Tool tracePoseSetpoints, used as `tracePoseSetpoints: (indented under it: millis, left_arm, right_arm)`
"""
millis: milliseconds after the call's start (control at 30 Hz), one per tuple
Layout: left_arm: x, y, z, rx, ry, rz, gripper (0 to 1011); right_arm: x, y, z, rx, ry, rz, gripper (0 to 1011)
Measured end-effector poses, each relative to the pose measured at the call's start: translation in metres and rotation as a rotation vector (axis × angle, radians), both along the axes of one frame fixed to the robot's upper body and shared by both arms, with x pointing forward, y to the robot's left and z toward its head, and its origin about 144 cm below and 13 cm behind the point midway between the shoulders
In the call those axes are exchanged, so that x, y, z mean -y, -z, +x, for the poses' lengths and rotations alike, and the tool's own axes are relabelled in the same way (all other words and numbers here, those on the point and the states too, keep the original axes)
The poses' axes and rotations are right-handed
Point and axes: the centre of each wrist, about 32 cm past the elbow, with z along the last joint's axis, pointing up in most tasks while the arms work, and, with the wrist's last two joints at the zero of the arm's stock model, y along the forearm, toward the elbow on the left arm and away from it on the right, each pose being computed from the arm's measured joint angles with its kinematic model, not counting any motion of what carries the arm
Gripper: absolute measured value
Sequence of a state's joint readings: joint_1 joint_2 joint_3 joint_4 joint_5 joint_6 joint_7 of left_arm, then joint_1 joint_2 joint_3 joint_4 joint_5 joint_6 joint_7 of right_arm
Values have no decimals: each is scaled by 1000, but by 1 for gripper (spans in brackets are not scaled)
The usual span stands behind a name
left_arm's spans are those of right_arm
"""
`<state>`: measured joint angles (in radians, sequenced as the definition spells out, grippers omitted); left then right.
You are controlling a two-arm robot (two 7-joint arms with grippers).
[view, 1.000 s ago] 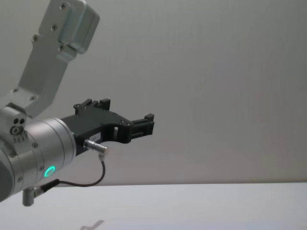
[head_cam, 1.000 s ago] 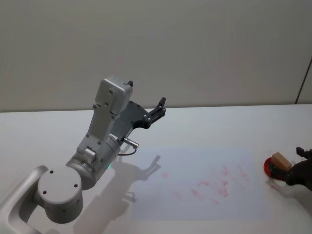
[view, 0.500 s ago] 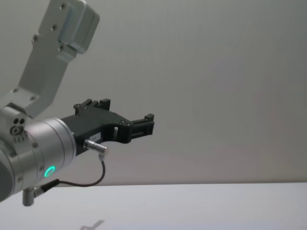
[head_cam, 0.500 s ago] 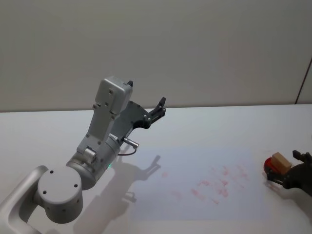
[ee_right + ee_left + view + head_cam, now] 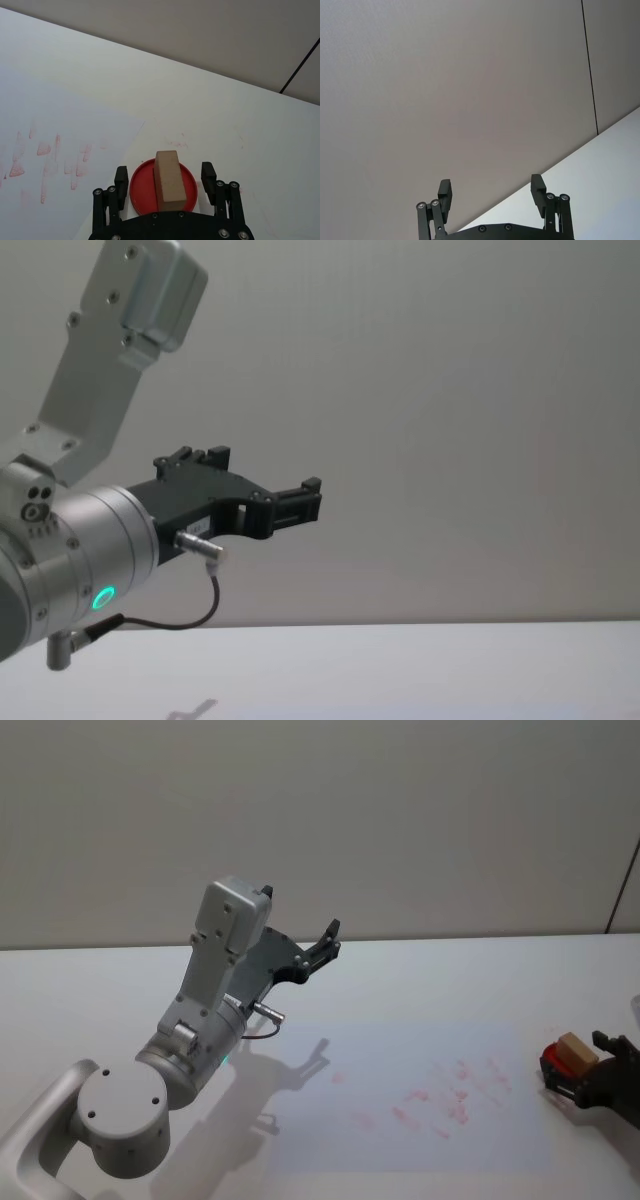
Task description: Use the one hand to pick up the stamp and affix it onto the A4 paper.
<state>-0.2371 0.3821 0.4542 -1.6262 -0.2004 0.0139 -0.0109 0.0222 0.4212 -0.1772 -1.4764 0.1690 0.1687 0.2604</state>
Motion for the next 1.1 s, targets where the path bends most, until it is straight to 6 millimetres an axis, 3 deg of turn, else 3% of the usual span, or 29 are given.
tracePoseSetpoints:
  millis: [533, 733, 1100]
  left_arm:
    - [0, 0, 0, 0, 0, 0, 1000]
    - [0, 0, 0, 0, 0, 0, 1001]
    - [0, 0, 0, 0, 0, 0, 1001]
  right_arm:
    - [-5, 4, 3, 0, 9, 5, 474]
    - [-7, 3, 5, 2, 11, 13, 234]
    - [-12, 1, 8, 16, 8, 51, 220]
